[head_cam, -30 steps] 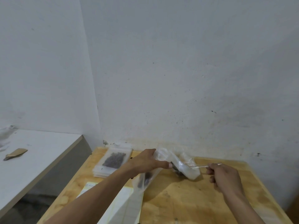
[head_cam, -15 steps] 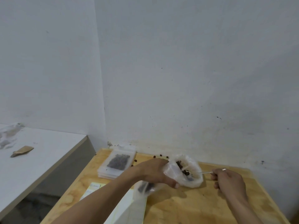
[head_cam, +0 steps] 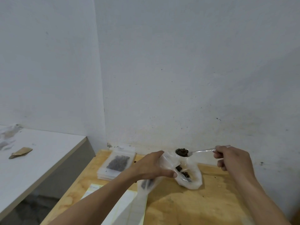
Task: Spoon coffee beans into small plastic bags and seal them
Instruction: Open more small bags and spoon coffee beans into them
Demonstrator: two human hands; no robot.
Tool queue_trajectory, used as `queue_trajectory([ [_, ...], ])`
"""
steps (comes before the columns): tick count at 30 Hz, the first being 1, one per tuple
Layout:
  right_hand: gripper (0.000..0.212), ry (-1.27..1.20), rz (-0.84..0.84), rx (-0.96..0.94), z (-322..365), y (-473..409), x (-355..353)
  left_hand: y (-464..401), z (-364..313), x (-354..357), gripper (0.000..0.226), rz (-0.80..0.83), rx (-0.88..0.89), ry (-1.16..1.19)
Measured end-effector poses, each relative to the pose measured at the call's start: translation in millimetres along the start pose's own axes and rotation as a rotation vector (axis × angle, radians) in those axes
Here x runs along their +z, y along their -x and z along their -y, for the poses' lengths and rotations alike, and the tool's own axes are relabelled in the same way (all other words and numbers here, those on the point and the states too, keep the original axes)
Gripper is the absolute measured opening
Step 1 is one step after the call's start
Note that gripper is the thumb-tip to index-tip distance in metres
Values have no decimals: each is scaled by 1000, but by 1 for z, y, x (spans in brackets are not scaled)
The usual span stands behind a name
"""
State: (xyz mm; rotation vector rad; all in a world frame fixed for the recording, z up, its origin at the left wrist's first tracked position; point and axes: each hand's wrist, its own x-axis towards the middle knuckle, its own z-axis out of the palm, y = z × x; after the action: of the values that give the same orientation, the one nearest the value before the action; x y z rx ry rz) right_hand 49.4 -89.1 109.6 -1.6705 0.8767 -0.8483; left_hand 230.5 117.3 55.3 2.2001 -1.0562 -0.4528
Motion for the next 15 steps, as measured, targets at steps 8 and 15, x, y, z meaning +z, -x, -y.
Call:
queue_trajectory([
  [8,30,296,136,-590,38,25,27,1,-3,-5,57,-52,33,-25],
  [15,13,497,-72,-1011,26,29,13,0,2,-11,80,-191,-78,133],
])
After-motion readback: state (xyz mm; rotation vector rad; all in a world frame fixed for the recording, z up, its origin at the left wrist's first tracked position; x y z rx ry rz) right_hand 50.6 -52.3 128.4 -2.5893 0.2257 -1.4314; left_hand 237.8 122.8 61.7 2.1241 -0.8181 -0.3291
